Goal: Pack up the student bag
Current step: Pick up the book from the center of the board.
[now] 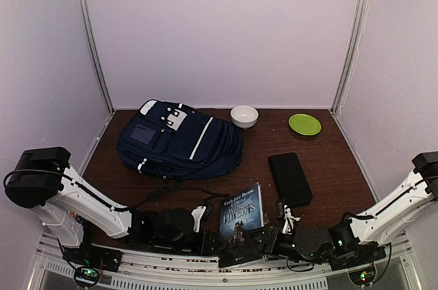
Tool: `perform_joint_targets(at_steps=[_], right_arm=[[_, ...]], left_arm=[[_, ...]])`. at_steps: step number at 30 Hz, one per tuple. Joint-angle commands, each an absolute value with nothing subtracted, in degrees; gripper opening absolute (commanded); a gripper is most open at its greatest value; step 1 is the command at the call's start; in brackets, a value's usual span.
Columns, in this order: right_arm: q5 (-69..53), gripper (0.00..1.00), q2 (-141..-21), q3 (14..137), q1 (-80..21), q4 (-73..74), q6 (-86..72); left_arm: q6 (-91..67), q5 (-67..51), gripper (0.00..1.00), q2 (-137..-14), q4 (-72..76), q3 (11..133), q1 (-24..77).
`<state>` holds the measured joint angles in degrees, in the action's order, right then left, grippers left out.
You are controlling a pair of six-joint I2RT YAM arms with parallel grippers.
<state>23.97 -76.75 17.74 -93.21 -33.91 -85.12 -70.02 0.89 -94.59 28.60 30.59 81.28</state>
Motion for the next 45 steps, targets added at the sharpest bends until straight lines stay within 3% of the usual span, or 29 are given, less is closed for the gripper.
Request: perform_joint_targets(at_steps=[1, 6, 10, 21, 29, 38, 41, 45], right_arm=[[21.25, 0.0, -64.35, 26.9, -93.71, -27.74, -78.27], [26.04, 0.0, -51.91, 28.0, -93.35, -6.81, -75.2], [25.76, 0.0, -44.93, 26.72, -90.57, -0.74, -73.47], [23.11, 0.0, -42.17, 28.86, -84.1, 6.31, -69.04], [22.65, 0.0, -34.59, 25.52, -79.08, 9.11, -69.66], [20.66, 0.0, -27.62, 21.26, -74.98, 8.12, -70.25], [19.06, 0.0, -26.35, 20.52, -73.22, 7.51, -69.61], [15.16, 0.0, -25.14, 20.18, -71.57, 4.87, -67.99]], left_arm=[[-65.05, -1.78, 0.61, -87.61, 20.86, 31.17, 84.37], [-55.79, 9.73, 0.66, -75.32, -4.49, 40.38, 83.96], [-49.19, 19.74, 0.8, -69.59, -20.08, 49.6, 81.99], [-39.19, 20.1, 0.82, -67.02, -23.72, 53.35, 66.25], [-18.17, 25.24, 0.83, -76.42, -22.16, 59.7, 59.02], [-1.26, 29.78, 0.87, -102.66, -36.74, 89.04, 56.51], [-2.34, 26.1, 0.85, -105.64, -36.37, 93.53, 54.19], [-11.35, 5.07, 0.84, -98.47, -27.36, 87.52, 49.84]])
